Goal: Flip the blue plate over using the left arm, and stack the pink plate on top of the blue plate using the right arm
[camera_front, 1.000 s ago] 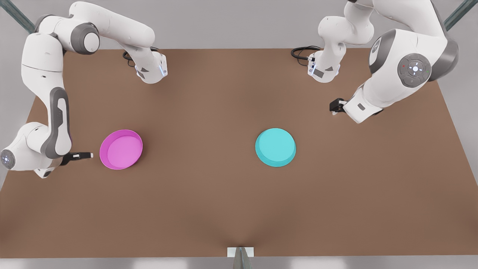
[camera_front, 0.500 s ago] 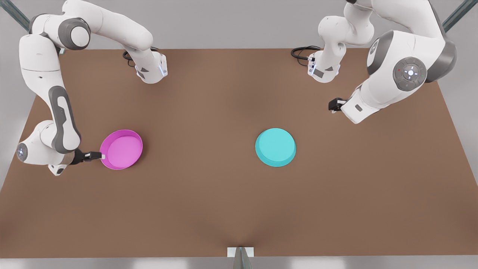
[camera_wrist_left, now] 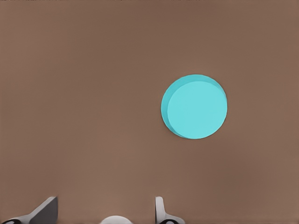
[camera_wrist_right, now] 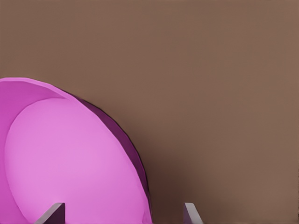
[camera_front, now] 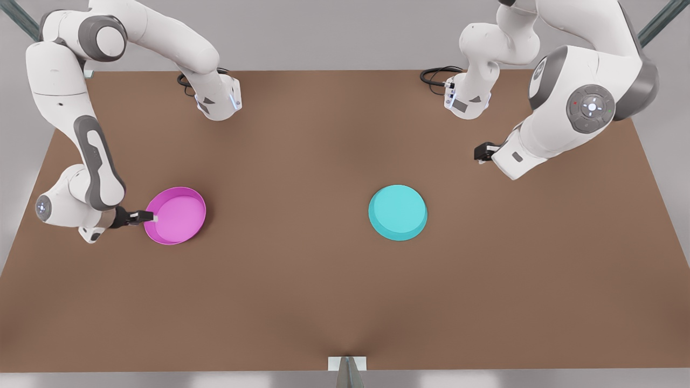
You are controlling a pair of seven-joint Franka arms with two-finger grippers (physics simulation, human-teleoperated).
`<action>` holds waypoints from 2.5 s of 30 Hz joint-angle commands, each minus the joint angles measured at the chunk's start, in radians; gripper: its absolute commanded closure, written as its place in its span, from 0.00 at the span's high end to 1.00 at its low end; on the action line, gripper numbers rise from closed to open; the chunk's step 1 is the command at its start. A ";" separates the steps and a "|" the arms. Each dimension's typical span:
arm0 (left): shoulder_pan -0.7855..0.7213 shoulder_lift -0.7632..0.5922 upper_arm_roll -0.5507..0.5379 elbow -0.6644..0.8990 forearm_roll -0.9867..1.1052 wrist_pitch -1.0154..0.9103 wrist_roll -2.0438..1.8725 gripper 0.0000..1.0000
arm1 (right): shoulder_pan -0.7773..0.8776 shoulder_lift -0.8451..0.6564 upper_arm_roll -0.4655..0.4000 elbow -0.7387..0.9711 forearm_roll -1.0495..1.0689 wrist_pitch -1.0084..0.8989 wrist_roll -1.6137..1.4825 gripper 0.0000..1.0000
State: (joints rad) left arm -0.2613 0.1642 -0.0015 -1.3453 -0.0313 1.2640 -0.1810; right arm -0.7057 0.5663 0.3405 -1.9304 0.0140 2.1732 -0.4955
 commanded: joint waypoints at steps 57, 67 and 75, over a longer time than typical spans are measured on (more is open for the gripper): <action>0.016 0.008 -0.015 0.057 -0.002 -0.101 -0.011 1.00 | -0.031 0.006 0.038 -0.041 -0.049 0.019 0.014 0.21; 0.017 0.009 -0.015 0.060 -0.001 -0.104 -0.011 1.00 | -0.215 -0.036 0.192 -0.104 -0.049 -0.033 0.028 0.21; 0.017 0.009 -0.015 0.060 -0.001 -0.103 -0.011 1.00 | -0.233 -0.083 0.265 -0.157 -0.028 -0.029 0.109 0.21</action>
State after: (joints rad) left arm -0.2441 0.1734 -0.0169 -1.2855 -0.0324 1.1599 -0.1917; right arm -0.9347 0.4791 0.6072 -2.0876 0.0087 2.1439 -0.3916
